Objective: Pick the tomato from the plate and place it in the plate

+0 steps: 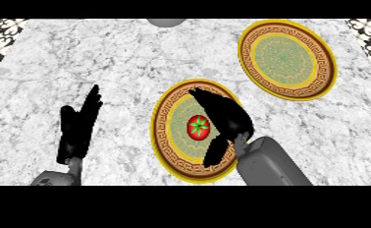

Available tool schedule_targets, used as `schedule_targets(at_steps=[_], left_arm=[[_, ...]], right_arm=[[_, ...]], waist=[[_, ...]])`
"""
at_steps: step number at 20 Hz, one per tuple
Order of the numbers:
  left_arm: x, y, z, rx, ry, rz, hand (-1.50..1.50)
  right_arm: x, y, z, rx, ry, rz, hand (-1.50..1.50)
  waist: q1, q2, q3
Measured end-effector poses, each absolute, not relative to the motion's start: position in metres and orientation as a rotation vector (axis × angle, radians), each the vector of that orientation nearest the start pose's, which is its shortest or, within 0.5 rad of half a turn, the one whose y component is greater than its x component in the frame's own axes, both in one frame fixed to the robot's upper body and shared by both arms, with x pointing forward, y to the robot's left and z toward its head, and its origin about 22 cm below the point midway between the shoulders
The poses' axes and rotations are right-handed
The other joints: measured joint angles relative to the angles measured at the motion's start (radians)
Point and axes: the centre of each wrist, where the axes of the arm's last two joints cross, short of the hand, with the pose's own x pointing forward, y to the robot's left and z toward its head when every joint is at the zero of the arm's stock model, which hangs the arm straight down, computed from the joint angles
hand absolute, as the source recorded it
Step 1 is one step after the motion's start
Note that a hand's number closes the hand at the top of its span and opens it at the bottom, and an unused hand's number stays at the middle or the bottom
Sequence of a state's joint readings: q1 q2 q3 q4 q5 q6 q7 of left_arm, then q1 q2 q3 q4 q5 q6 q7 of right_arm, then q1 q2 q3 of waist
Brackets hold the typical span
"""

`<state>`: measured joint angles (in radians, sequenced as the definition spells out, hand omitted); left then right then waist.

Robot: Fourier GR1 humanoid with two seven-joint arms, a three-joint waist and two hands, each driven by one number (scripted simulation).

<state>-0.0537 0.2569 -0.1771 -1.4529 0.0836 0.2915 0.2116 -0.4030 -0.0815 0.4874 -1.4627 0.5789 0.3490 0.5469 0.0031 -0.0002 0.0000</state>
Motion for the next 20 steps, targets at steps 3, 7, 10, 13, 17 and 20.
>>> schedule_targets(at_steps=[3, 7, 10, 13, 17, 20], left_arm=[[0.254, 0.253, -0.006, 0.247, -1.289, -0.038, 0.00], [0.249, 0.252, -0.011, 0.246, -1.284, -0.031, 0.00], [0.248, 0.256, -0.011, 0.248, -1.288, -0.034, 0.00], [0.247, 0.258, -0.012, 0.245, -1.285, -0.039, 0.00], [0.254, 0.260, -0.009, 0.246, -1.290, -0.035, 0.00], [0.250, 0.252, -0.011, 0.241, -1.283, -0.034, 0.00]], right_arm=[[0.287, -0.090, 0.052, -0.327, -1.171, 1.244, -1.50], [0.291, -0.088, 0.048, -0.326, -1.160, 1.255, -1.50], [0.293, -0.086, 0.045, -0.332, -1.160, 1.272, 1.50], [0.295, -0.090, 0.038, -0.354, -1.199, 1.296, 1.50], [0.302, -0.087, 0.034, -0.387, -1.237, 1.315, 1.50], [0.303, -0.094, 0.034, -0.432, -1.269, 1.306, 1.50]], waist=[[0.000, 0.000, 0.000], [0.000, 0.000, 0.000], [0.000, 0.000, 0.000], [0.000, 0.000, 0.000], [0.001, 0.000, 0.000], [0.000, 0.000, 0.000]])
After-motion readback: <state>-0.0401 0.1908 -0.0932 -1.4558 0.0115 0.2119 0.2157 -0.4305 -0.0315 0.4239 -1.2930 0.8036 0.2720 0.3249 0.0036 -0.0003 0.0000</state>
